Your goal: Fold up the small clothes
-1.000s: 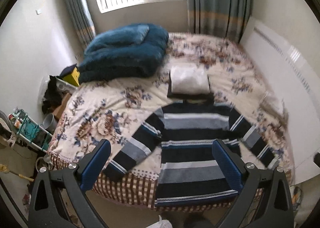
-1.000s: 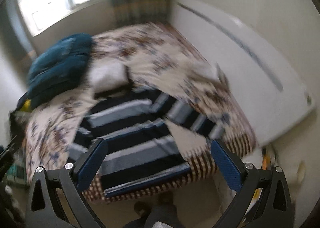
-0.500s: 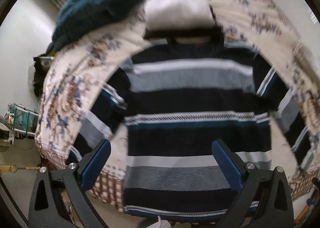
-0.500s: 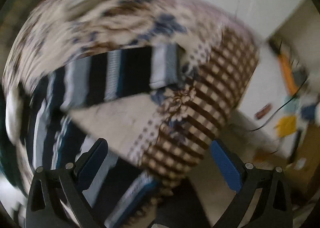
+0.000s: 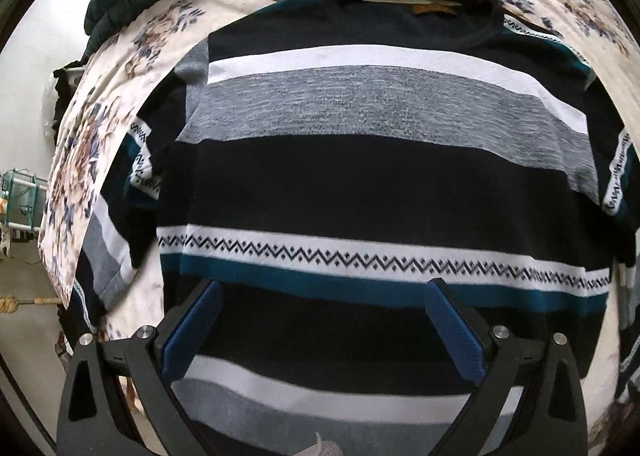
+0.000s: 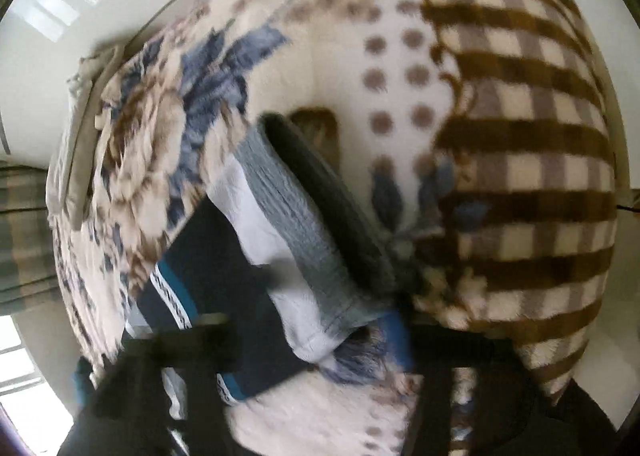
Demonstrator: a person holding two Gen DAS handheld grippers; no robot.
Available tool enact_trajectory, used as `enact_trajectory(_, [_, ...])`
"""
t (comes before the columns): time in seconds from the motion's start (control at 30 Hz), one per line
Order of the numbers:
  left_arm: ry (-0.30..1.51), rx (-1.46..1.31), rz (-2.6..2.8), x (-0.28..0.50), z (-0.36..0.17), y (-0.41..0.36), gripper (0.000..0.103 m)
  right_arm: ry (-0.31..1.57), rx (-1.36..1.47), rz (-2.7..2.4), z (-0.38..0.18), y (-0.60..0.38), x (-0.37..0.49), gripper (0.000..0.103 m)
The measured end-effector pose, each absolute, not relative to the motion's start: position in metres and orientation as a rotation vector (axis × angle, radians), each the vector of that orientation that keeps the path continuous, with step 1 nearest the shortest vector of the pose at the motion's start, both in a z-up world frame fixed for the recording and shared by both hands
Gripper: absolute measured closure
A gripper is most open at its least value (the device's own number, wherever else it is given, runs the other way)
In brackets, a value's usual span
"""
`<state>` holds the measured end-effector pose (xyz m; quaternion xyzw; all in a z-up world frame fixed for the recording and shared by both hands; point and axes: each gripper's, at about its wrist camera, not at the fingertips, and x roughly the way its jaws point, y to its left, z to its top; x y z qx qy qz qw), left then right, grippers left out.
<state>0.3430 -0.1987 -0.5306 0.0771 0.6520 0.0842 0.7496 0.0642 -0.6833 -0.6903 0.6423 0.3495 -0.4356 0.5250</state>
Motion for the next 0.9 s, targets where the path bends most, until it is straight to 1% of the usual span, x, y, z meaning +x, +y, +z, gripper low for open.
enact_trajectory(0.03, [1.422, 0.161, 0.179, 0.344, -0.531, -0.198, 0.000, 0.821, 1.516, -1.046, -0.685, -0.684, 0.067, 0.092])
enact_trajectory(0.27, [1.394, 0.151, 0.152, 0.356, -0.532, -0.189, 0.000, 0.728, 1.376, -1.057, -0.636, -0.724, 0.082, 0.093])
enact_trajectory(0.33, [1.390, 0.144, 0.149, 0.360, -0.533, -0.184, 0.000, 0.721, 1.337, -1.064, -0.630, -0.737, 0.091, 0.093])
enact_trajectory(0.4, [1.390, 0.140, 0.147, 0.363, -0.536, -0.180, 0.000, 0.740, 1.352, -1.017, -0.636, -0.749, 0.102, 0.092])
enact_trajectory(0.43, [1.394, 0.136, 0.147, 0.365, -0.539, -0.177, 0.000, 0.757, 1.365, -1.015, -0.640, -0.753, 0.098, 0.088])
enact_trajectory(0.47, [1.397, 0.131, 0.146, 0.366, -0.541, -0.175, 0.000, 0.786, 1.393, -1.008, -0.649, -0.756, 0.099, 0.073])
enact_trajectory(0.5, [1.400, 0.129, 0.146, 0.366, -0.543, -0.174, 0.000, 0.810, 1.424, -0.991, -0.656, -0.759, 0.094, 0.061])
enact_trajectory(0.53, [1.404, 0.127, 0.147, 0.367, -0.545, -0.171, 0.000, 0.833, 1.488, -0.969, -0.670, -0.760, 0.095, 0.043])
enact_trajectory(0.57, [1.406, 0.123, 0.145, 0.368, -0.547, -0.169, 0.000, 0.819, 1.532, -0.961, -0.678, -0.759, 0.091, 0.041])
enact_trajectory(0.7, [1.419, 0.122, 0.136, 0.368, -0.553, -0.163, 0.000, 0.634, 1.693, -0.976, -0.698, -0.751, 0.075, 0.041])
enact_trajectory(0.73, [1.422, 0.120, 0.134, 0.368, -0.554, -0.160, 0.000, 0.572, 1.732, -0.987, -0.700, -0.748, 0.069, 0.049])
enact_trajectory(0.77, [1.425, 0.120, 0.133, 0.368, -0.555, -0.158, 0.000, 0.519, 1.749, -1.012, -0.698, -0.745, 0.063, 0.079])
enact_trajectory(0.8, [1.427, 0.121, 0.131, 0.368, -0.555, -0.157, 0.000, 0.498, 1.735, -1.034, -0.691, -0.741, 0.061, 0.091])
enact_trajectory(0.83, [1.429, 0.125, 0.129, 0.368, -0.555, -0.154, 0.000, 0.502, 1.699, -1.030, -0.682, -0.739, 0.063, 0.096])
enact_trajectory(0.9, [1.429, 0.128, 0.124, 0.368, -0.554, -0.151, 0.000, 0.510, 1.578, -0.966, -0.651, -0.735, 0.071, 0.097])
